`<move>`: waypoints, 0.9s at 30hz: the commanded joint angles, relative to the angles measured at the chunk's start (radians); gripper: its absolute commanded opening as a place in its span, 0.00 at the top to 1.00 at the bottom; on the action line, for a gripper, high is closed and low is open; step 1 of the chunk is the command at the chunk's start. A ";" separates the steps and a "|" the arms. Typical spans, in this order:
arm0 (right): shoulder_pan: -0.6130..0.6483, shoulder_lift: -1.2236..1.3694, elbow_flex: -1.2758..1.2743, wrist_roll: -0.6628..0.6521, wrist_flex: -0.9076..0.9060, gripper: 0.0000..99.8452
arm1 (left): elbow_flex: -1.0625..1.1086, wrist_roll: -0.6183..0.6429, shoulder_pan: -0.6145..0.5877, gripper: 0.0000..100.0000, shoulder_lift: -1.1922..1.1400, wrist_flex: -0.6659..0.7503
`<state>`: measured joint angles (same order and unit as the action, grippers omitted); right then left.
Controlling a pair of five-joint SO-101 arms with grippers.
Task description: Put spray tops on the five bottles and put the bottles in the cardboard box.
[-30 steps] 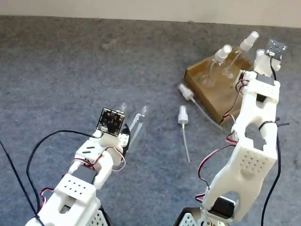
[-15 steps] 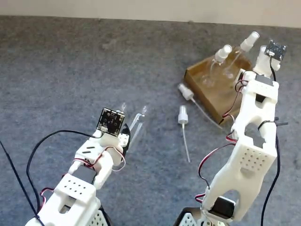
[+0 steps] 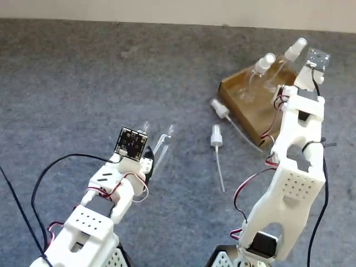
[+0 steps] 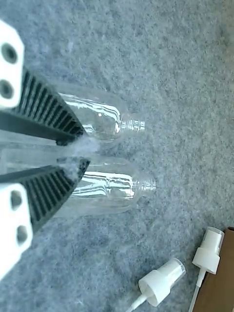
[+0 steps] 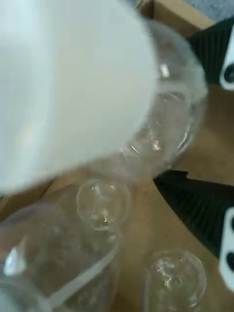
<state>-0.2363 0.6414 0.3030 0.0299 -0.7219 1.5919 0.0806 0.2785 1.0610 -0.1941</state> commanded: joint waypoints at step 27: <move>0.012 -0.283 0.171 -0.011 -0.344 0.74 | -0.010 -0.009 -0.012 0.99 0.004 0.015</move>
<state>-0.2363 0.4572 0.3997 0.0299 -1.0257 1.5919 0.0806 0.2785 1.0610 -0.1941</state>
